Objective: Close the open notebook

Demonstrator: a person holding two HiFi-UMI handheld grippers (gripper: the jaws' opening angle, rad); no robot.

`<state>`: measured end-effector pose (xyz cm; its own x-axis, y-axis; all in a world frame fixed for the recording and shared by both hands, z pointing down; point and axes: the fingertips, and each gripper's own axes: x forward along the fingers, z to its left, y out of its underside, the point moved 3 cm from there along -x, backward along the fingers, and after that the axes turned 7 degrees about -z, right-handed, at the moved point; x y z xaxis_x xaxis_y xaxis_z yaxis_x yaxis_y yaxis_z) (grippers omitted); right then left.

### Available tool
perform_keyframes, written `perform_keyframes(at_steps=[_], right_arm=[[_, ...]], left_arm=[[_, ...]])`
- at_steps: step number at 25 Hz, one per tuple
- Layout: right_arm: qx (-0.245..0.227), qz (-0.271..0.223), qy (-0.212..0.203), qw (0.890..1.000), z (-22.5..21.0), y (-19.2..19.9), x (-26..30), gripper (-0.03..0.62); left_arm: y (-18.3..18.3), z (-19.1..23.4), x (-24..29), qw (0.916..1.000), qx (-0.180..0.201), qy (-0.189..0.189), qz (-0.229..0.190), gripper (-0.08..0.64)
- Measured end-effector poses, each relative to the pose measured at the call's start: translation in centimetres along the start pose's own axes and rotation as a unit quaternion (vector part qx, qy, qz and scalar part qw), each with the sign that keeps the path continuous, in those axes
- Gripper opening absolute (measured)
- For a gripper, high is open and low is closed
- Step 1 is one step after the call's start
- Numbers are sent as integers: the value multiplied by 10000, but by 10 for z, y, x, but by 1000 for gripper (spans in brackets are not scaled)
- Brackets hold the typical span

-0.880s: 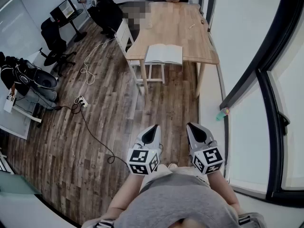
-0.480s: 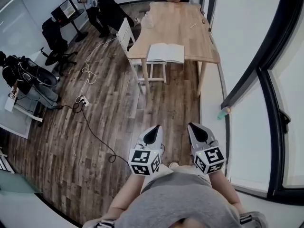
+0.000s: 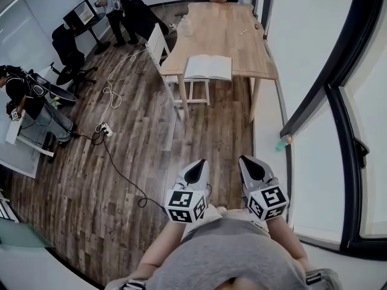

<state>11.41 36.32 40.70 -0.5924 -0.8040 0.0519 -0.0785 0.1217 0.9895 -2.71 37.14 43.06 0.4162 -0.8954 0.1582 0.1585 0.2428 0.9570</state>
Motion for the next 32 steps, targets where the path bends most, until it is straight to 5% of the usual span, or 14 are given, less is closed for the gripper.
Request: perform_keyframes(at_steps=[18,32], right_arm=[[128,64,273,9995,-26,8,23,2],[46,97,270,9996,-74,-2,110,2]], left_arm=[[-3,16,38,9999,-114,-18,-12,2],[-26,68,124,9999,-96,-60,-47,2]])
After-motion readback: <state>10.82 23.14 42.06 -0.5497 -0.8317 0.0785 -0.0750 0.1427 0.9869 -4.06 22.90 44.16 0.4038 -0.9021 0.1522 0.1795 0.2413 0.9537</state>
